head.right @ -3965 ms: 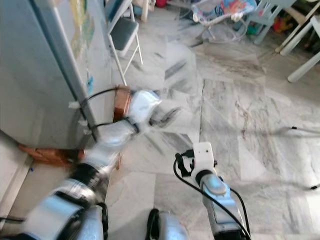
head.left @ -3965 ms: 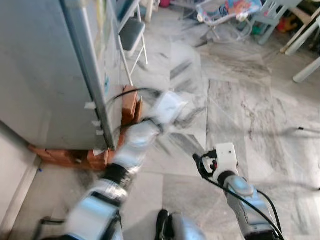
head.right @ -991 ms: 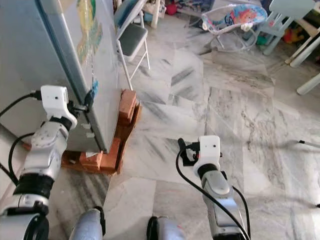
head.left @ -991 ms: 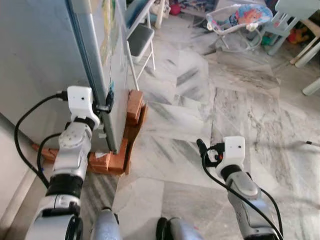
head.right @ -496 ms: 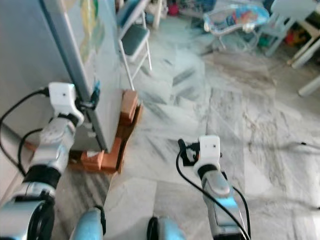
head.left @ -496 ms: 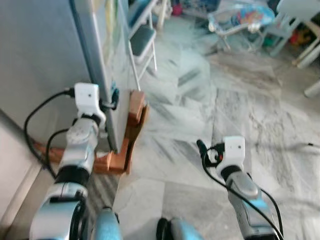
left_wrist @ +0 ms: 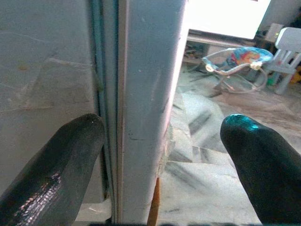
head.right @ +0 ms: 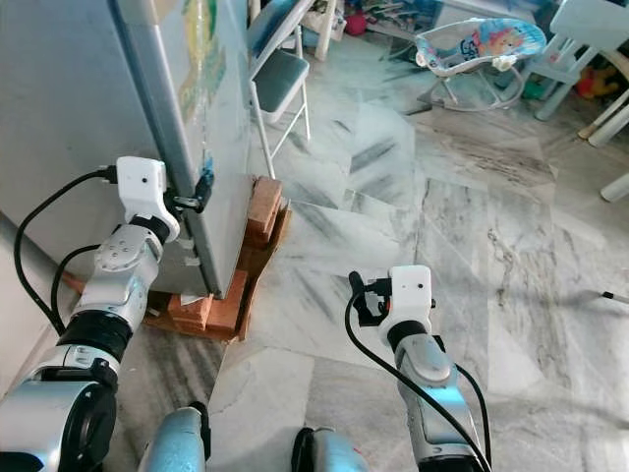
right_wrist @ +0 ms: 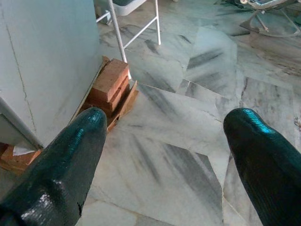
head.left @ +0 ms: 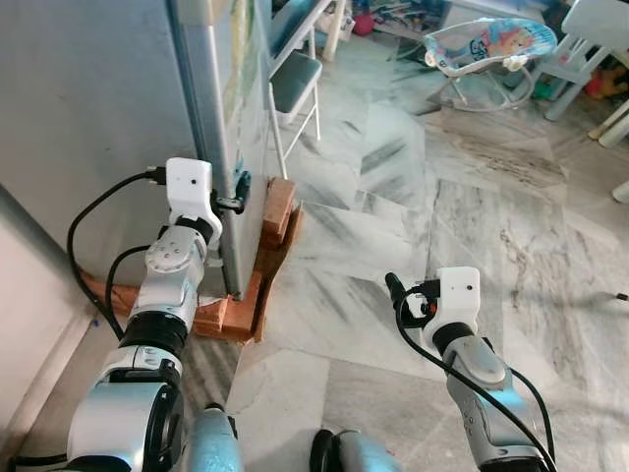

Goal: Restocking fridge

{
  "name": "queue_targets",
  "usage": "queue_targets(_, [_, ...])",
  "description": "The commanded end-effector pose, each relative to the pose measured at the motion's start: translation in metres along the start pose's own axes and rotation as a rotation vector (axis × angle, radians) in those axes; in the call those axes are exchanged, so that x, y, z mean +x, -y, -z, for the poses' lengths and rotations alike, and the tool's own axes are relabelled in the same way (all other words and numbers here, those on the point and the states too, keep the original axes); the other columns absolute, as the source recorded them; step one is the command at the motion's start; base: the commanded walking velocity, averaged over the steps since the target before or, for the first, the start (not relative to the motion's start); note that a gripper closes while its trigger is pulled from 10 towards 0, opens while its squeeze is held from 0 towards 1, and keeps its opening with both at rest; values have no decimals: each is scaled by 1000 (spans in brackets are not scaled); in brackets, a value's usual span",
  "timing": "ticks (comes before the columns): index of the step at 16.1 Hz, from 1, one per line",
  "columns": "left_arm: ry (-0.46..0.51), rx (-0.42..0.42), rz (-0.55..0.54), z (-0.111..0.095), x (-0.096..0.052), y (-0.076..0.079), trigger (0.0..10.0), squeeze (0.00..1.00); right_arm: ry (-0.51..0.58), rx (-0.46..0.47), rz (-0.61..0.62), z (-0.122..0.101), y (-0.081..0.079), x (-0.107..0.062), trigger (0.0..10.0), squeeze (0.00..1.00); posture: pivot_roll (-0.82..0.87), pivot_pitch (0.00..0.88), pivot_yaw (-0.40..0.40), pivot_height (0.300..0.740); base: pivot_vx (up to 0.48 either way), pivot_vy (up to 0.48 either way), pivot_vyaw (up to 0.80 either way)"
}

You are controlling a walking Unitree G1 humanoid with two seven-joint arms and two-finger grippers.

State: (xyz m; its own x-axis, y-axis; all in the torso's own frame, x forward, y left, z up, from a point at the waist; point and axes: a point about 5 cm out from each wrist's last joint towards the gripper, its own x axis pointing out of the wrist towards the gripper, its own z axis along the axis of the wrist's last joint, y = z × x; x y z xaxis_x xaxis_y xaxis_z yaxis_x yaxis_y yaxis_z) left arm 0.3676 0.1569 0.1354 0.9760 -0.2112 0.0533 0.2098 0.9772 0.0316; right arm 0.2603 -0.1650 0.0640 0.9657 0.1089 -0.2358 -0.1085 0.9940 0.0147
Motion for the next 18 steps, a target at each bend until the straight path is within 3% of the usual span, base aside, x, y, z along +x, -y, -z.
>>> queue_targets(1, [11,18,85,-4,6,16,10000,0,-25,-2,7,5,3,-1,10000,0,92,160,-132,740,0,0,0])
queue_targets(10, [-75,73,34,6,10,11,10000,0,-29,-3,2,6,2,0,10000,0,94,160,-134,740,0,0,0])
queue_targets(11, [-104,100,19,3,16,12,10000,0,-43,-12,-6,7,1,1,10000,0,93,160,-137,740,0,0,0])
queue_targets(12, [-93,89,22,-3,21,15,10000,0,-58,-15,-17,9,0,1,10000,0,93,159,-139,740,0,0,0])
queue_targets(13, [-62,35,62,-17,30,27,10000,0,-110,-23,-40,15,-1,2,10000,0,95,159,-141,740,0,0,0])
queue_targets(14, [-51,40,74,-21,33,31,10000,0,-125,-26,-46,16,-2,2,10000,0,95,159,-141,740,0,0,0])
queue_targets(15, [5,70,164,-36,40,55,10000,0,-173,-38,-78,22,-4,2,10000,0,102,160,-144,740,0,0,0])
queue_targets(16, [114,80,446,-59,40,131,10000,0,-235,-58,-126,29,-8,3,10000,0,106,158,-146,740,0,0,0])
queue_targets(17, [154,67,575,-66,33,164,10000,0,-244,-66,-140,30,-9,3,10000,0,107,157,-146,740,0,0,0])
queue_targets(18, [214,7,781,-78,11,216,10000,0,-252,-77,-158,31,-12,3,10000,0,103,155,-144,740,0,0,0])
